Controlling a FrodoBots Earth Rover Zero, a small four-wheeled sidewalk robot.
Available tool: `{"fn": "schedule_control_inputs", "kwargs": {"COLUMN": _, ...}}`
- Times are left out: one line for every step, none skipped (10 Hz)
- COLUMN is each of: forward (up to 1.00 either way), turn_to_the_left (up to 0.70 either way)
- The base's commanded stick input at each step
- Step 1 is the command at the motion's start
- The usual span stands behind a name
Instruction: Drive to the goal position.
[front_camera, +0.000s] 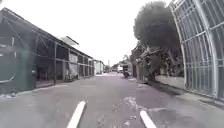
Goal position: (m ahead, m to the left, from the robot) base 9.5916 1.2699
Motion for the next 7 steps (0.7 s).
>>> {"fn": "schedule_control_inputs", "kwargs": {"forward": 0.85, "turn_to_the_left": 0.0}}
{"fn": "schedule_control_inputs", "kwargs": {"forward": 0.85, "turn_to_the_left": 0.0}}
{"fn": "schedule_control_inputs", "kwargs": {"forward": 0.85, "turn_to_the_left": 0.0}}
{"fn": "schedule_control_inputs", "kwargs": {"forward": 0.85, "turn_to_the_left": 0.0}}
{"fn": "schedule_control_inputs", "kwargs": {"forward": 0.85, "turn_to_the_left": 0.0}}
{"fn": "schedule_control_inputs", "kwargs": {"forward": 0.85, "turn_to_the_left": 0.0}}
{"fn": "schedule_control_inputs", "kwargs": {"forward": 0.85, "turn_to_the_left": 0.0}}
